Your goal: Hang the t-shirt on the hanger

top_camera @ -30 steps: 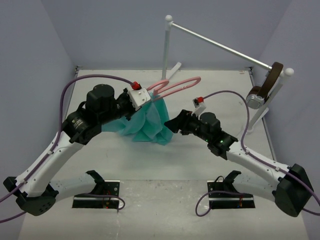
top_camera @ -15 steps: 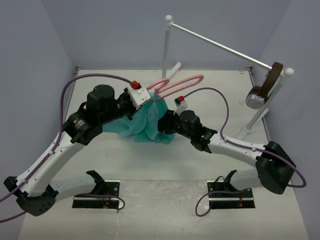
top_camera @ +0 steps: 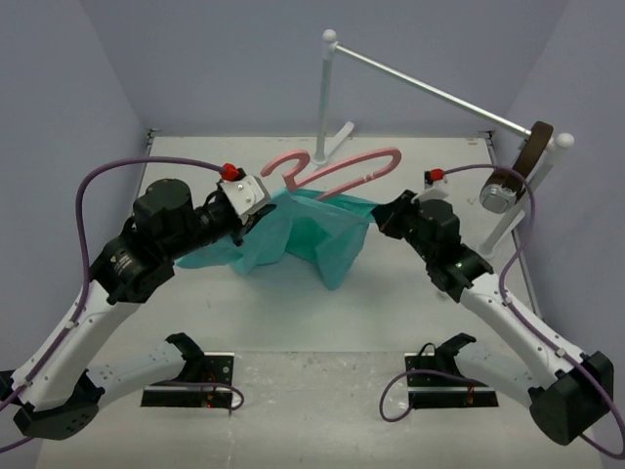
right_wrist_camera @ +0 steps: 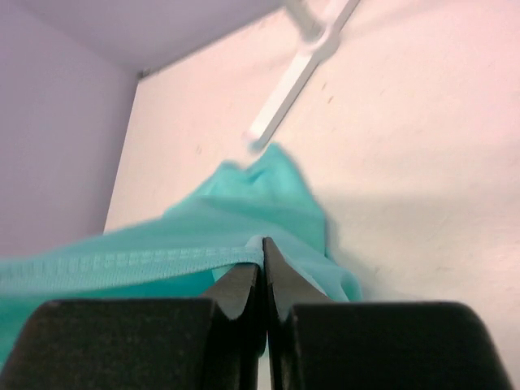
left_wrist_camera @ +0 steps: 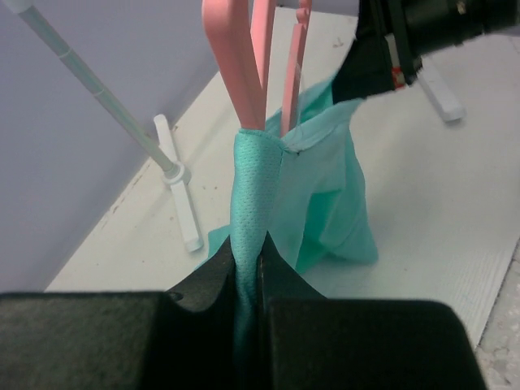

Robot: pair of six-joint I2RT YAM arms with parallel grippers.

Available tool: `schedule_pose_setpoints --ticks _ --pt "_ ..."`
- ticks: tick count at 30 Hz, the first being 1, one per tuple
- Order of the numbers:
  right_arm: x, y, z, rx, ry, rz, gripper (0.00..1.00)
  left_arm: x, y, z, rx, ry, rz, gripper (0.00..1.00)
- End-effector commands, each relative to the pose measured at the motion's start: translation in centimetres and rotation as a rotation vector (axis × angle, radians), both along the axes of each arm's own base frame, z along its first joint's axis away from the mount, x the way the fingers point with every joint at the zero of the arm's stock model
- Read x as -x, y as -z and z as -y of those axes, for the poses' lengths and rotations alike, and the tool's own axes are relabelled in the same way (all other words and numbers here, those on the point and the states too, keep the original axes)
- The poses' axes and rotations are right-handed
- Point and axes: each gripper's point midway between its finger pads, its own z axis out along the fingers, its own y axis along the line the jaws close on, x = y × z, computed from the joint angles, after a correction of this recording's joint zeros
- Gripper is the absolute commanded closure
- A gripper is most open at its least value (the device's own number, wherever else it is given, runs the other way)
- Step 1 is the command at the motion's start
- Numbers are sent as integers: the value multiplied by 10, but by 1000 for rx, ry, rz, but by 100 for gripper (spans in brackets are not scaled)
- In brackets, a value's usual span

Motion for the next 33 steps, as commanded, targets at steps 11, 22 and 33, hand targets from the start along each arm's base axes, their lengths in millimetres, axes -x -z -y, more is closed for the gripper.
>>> schedule_pose_setpoints --ticks 11,22,33 --pt "4 -150 113 175 176 162 100 -3 -1 4 -3 17 -9 100" --pt "52 -176 26 139 -324 135 100 -8 -26 75 99 319 -20 100" --pt "75 -188 25 169 -359 149 54 -27 -13 128 156 590 -198 100"
